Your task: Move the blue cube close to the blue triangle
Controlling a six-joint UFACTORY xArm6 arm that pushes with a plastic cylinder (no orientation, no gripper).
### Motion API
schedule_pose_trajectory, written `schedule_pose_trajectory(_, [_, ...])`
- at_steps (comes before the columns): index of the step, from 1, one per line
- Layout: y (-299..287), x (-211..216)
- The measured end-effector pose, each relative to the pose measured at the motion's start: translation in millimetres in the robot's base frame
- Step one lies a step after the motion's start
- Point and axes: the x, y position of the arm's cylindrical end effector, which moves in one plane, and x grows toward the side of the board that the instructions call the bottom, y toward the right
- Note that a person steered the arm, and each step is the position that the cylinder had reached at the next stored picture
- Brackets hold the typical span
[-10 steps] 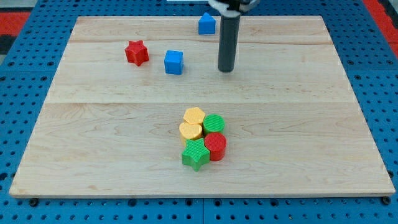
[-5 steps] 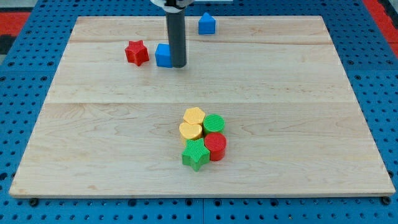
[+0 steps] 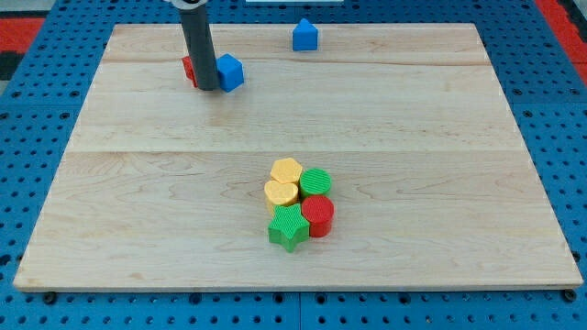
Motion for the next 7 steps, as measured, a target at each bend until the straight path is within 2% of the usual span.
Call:
schedule_pose_trajectory(5, [-3,-3])
schedule_pose_trajectory(7, [3,-16])
